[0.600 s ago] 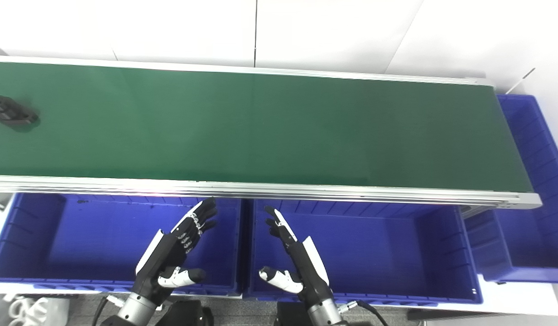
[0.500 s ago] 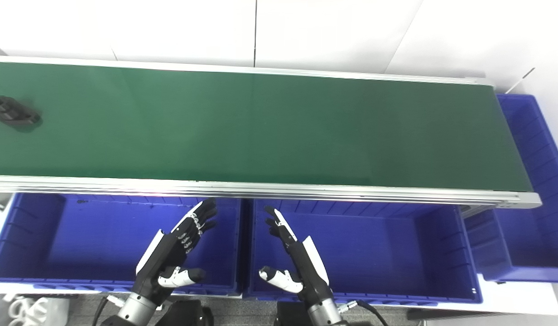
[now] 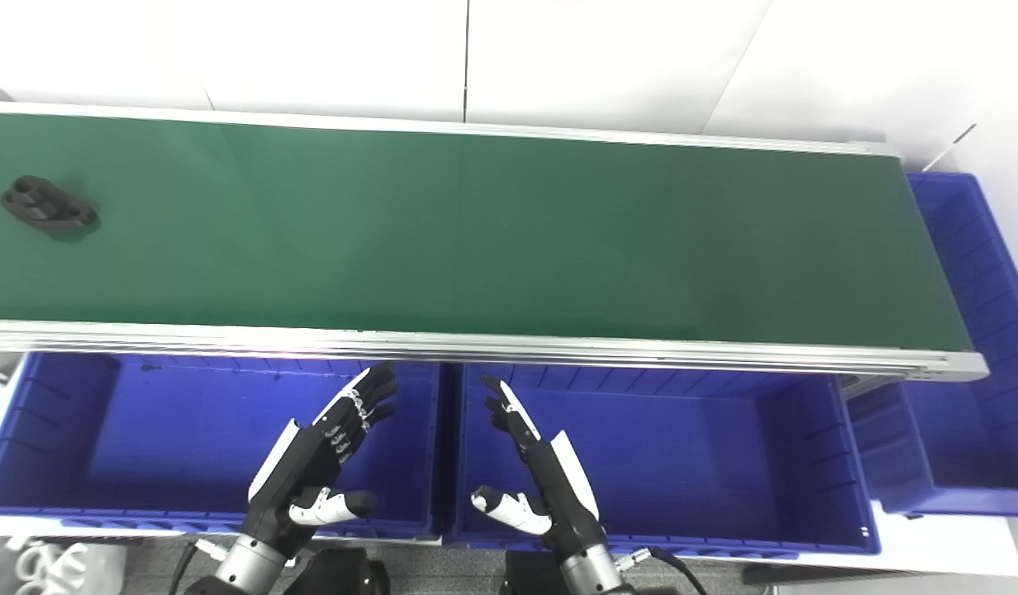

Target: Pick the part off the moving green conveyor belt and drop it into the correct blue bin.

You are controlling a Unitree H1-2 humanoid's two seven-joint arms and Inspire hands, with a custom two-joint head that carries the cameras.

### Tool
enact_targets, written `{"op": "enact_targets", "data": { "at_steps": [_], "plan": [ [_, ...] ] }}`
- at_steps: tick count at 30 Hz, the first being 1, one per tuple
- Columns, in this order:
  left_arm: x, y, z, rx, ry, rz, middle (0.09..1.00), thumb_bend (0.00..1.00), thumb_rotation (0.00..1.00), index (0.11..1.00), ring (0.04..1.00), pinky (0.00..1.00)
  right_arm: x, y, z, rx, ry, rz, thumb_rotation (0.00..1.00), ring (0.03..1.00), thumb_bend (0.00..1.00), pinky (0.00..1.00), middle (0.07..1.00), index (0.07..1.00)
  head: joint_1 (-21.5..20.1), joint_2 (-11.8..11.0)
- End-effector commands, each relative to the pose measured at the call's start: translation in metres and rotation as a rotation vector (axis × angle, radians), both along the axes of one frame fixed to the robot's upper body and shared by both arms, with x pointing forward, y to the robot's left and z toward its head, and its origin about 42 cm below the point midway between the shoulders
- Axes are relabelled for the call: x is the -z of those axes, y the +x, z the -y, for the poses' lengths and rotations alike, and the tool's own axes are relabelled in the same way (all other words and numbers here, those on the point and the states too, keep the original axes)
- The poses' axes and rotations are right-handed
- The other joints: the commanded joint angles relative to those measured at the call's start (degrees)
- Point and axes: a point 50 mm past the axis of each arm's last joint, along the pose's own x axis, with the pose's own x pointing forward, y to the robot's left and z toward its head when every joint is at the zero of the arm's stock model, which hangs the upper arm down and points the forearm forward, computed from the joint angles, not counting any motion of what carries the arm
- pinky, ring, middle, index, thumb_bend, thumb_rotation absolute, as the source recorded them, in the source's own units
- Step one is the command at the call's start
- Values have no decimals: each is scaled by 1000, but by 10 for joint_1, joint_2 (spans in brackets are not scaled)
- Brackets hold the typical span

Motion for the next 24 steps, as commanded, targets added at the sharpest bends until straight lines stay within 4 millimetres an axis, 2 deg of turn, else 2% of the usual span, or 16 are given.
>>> {"op": "enact_targets", "data": {
  "at_steps": [1,19,24],
  "plan": [
    [-7,4,3,7,-20,60,956,900,567,921,949,912,-8,2,-2,-11,40,63,869,944,1000,912,989,975,1,0],
    [-8,3,3,10,-22,63,956,900,560,920,951,921,-8,2,-2,-15,41,64,874,934,1000,901,987,974,2,1],
    [-5,2,6,10,-22,52,954,916,565,918,954,926,-6,1,1,-17,36,52,876,938,1000,906,991,977,28,-16]
  ]
}}
